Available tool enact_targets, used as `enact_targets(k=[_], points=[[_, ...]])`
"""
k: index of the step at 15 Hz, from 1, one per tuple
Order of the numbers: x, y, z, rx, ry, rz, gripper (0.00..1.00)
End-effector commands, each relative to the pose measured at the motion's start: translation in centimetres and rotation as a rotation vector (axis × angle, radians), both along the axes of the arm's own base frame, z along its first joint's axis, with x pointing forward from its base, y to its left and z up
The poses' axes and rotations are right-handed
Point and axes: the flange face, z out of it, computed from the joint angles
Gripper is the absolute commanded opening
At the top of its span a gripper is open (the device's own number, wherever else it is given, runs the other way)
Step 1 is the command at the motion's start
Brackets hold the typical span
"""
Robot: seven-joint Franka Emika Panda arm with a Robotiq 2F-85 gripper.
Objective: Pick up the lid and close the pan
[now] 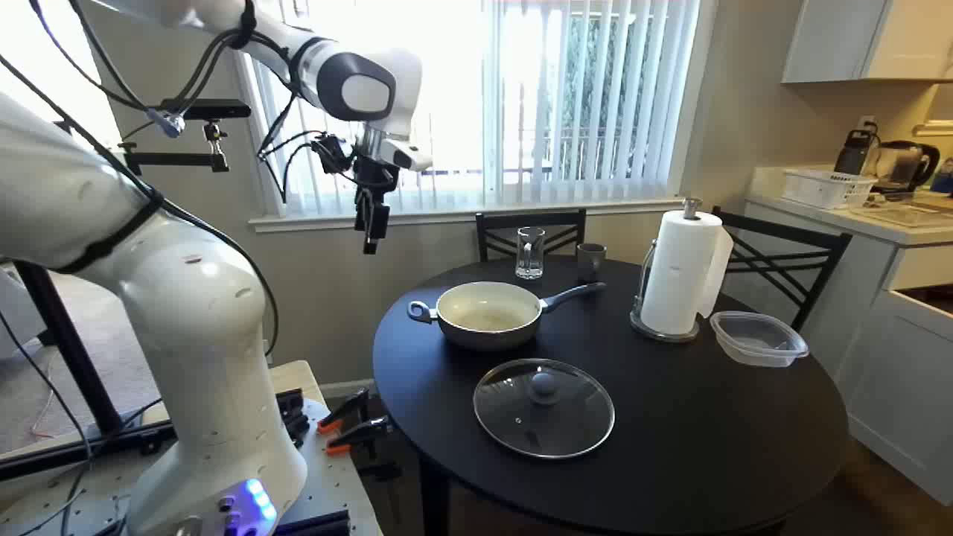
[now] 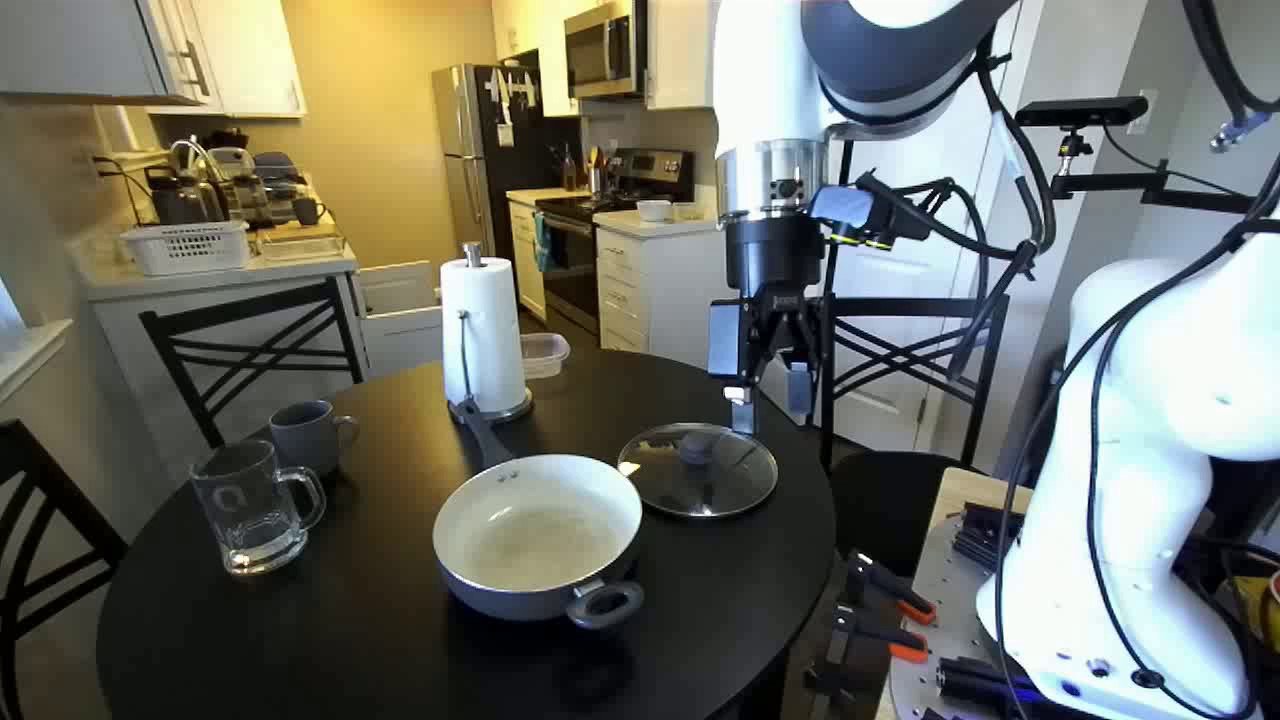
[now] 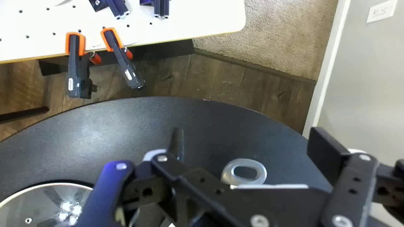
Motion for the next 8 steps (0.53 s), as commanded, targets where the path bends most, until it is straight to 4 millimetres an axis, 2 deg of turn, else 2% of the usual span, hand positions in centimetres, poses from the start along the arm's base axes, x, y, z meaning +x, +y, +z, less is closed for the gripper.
enact_targets(k=[1, 8], points=[[0.01, -0.01, 0.04, 0.0, 0.0, 0.0, 1.0], [0.25, -0.27, -0.2, -0.008, 0.0, -0.004, 1.0]])
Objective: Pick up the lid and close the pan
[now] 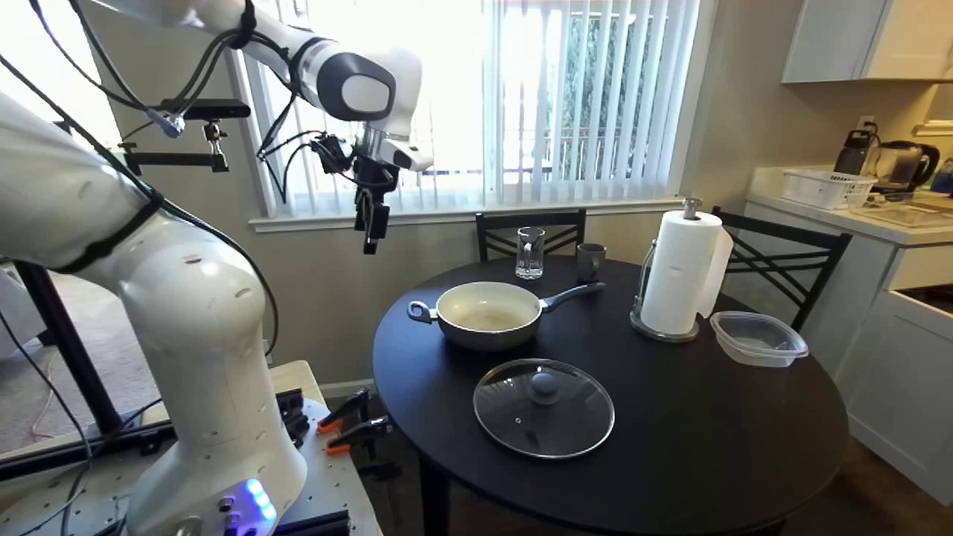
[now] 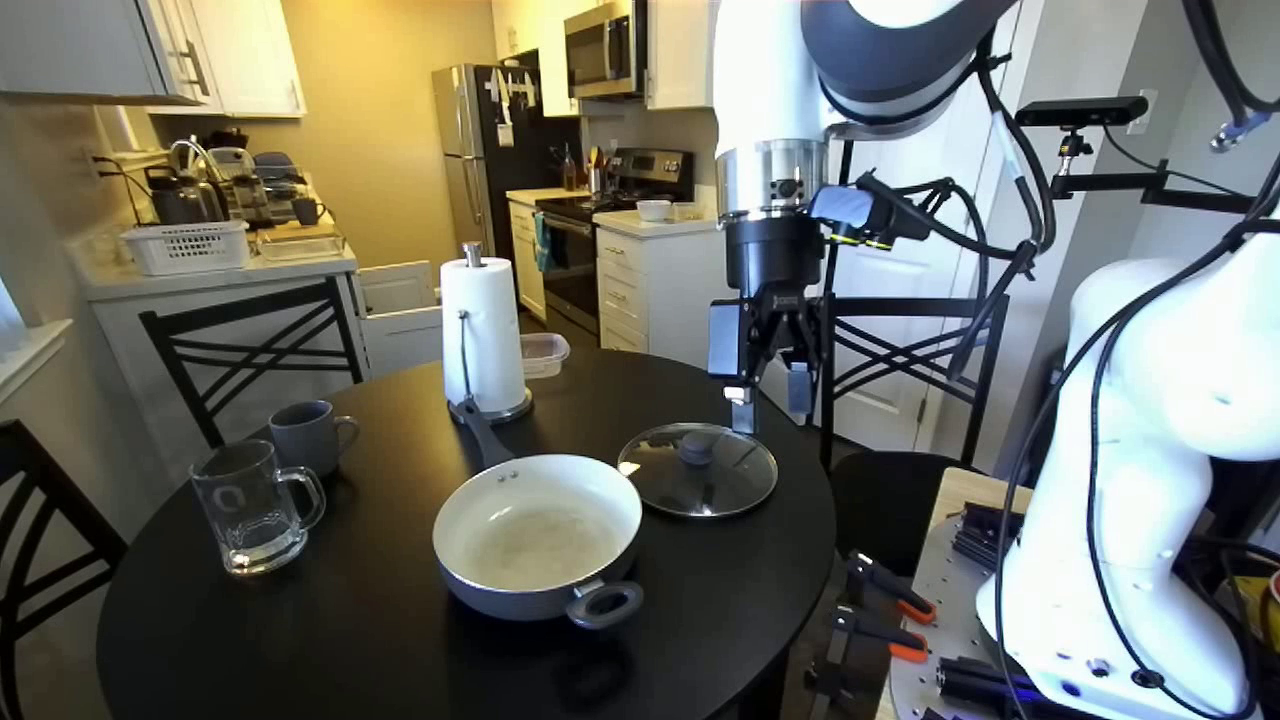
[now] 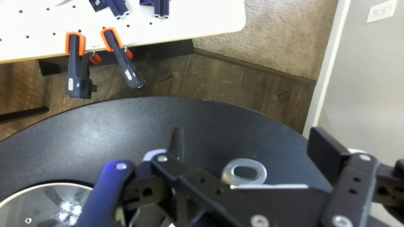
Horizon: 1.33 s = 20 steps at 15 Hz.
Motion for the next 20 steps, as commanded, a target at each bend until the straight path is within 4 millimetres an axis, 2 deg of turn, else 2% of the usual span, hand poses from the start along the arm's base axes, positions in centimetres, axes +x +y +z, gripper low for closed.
enact_targets(k=[1, 5, 8, 12, 13, 14, 17, 20], points=[[0.5, -0.8, -0.3, -0.015, -0.004, -0.018, 1.0], [2.3, -5.3, -2.1, -0.076, -0.01, -0.076, 1.0], [3.2, -7.8, -4.8, -0.168, 0.006, -0.14, 1.0], [3.9, -9.6, -10.3, -0.303, -0.043, -0.26, 1.0], [5.4, -9.7, -10.9, -0.335, -0.06, -0.291, 1.0], [5.8, -10.5, -11.9, -0.36, -0.092, -0.327, 1.0], [7.0, -11.7, -13.2, -0.396, -0.151, -0.453, 1.0], [8.2, -13.2, -14.1, -0.301, -0.153, -0.621, 1.0]])
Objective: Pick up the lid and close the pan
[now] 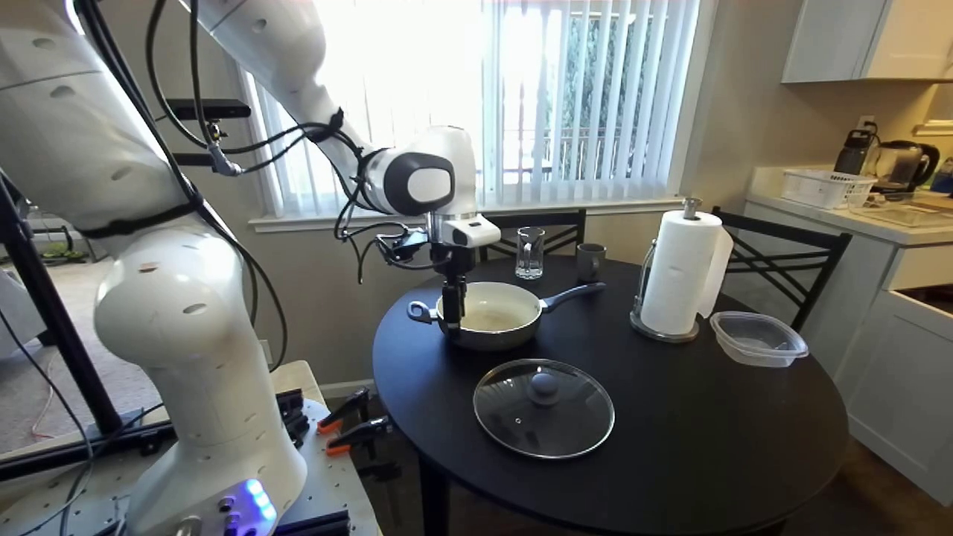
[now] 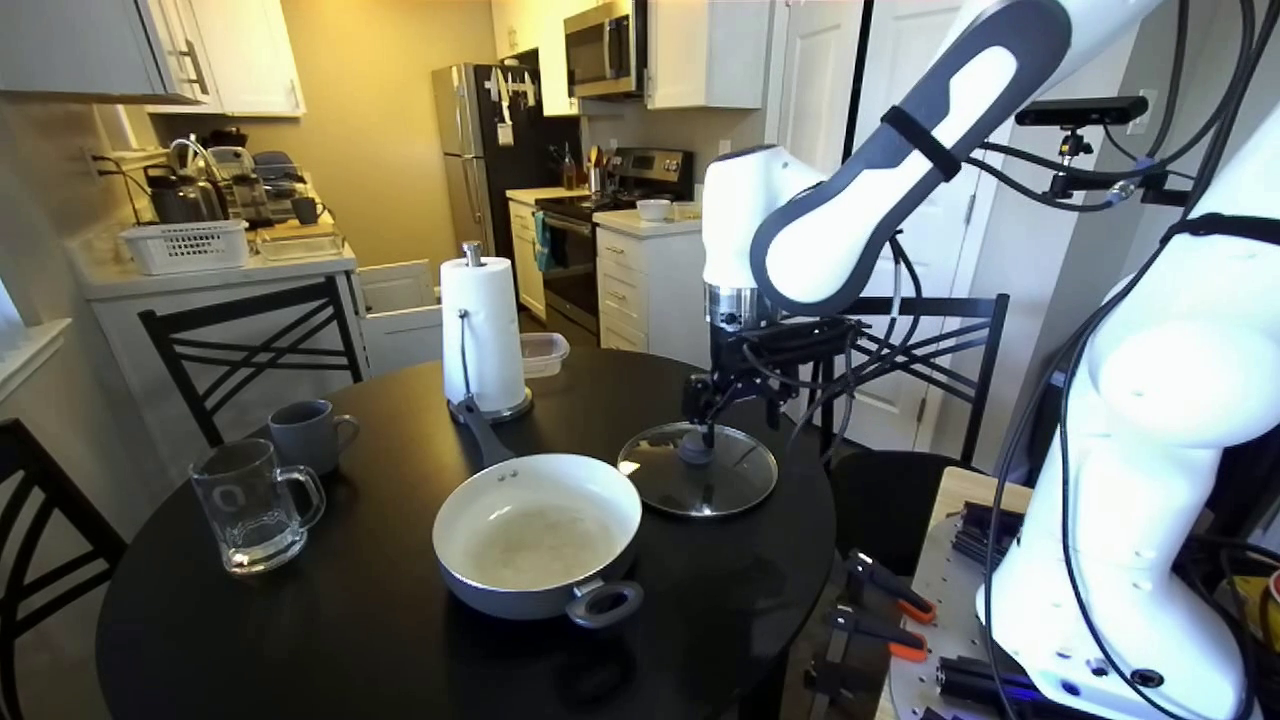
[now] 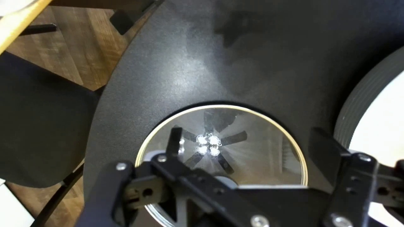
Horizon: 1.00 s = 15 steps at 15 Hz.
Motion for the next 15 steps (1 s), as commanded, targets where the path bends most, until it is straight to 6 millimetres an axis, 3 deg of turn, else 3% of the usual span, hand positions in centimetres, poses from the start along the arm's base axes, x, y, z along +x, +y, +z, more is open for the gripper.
enact_targets(k=[1, 5, 6, 15], points=[[1.1, -1.9, -1.6, 0.09, -0.05, -0.166, 1.0], [1.6, -5.5, -1.9, 0.193, -0.088, -0.375, 1.0], [1.5, -4.7, -1.6, 0.153, -0.066, -0.303, 1.0], [1.6, -4.9, -1.6, 0.157, -0.067, -0.307, 1.0]])
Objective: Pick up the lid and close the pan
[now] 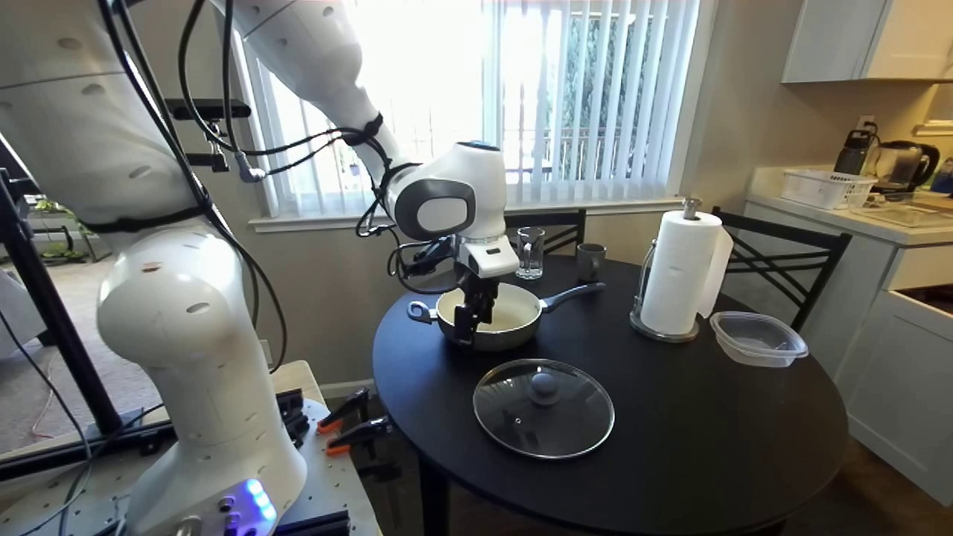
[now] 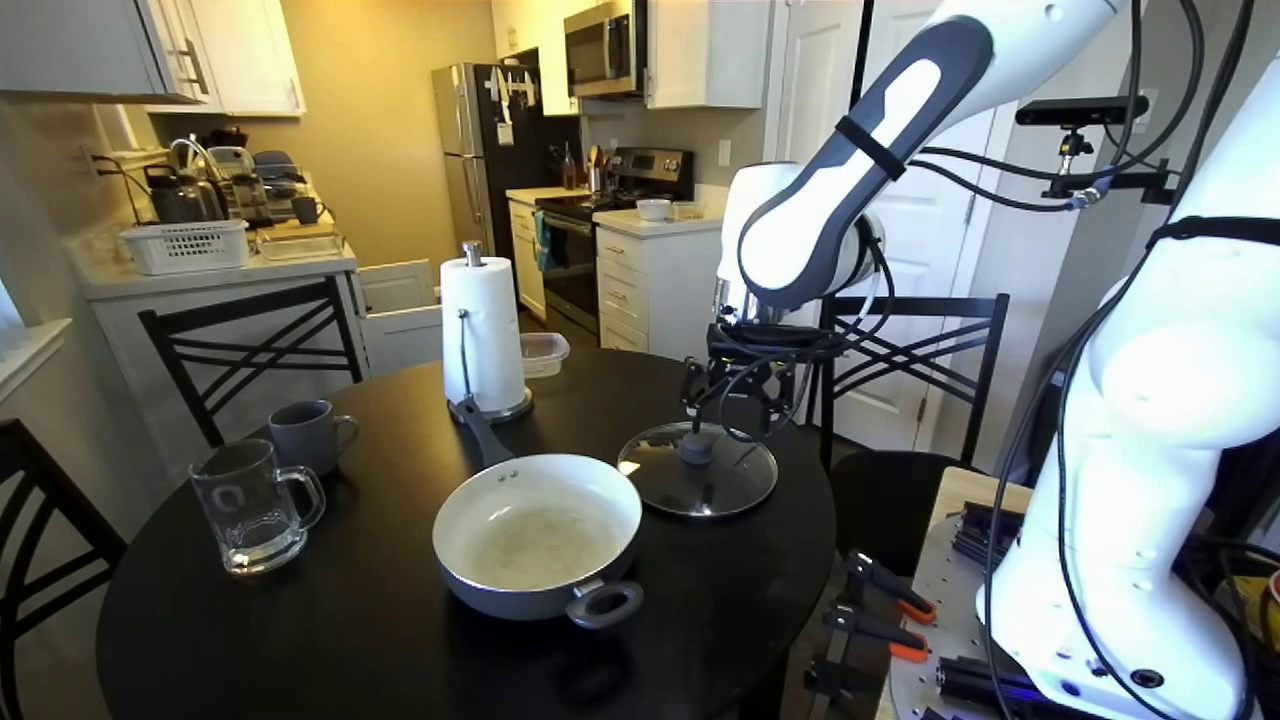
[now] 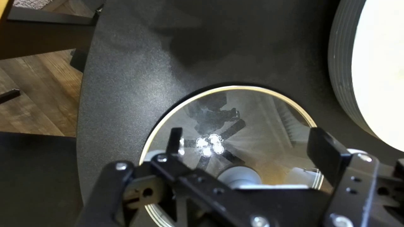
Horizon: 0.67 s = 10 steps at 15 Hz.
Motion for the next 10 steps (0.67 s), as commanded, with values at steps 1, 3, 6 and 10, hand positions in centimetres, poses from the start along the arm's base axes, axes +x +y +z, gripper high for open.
enact_targets(k=[1, 3, 6, 10], points=[[0.6, -1.0, -0.2, -0.002, 0.019, -0.025, 1.0], [1.4, -2.7, -0.3, -0.012, 0.037, -0.064, 1.0], [2.8, -4.9, -0.7, -0.014, 0.075, -0.117, 1.0], [6.0, -6.2, -2.7, 0.012, 0.095, -0.145, 1.0]])
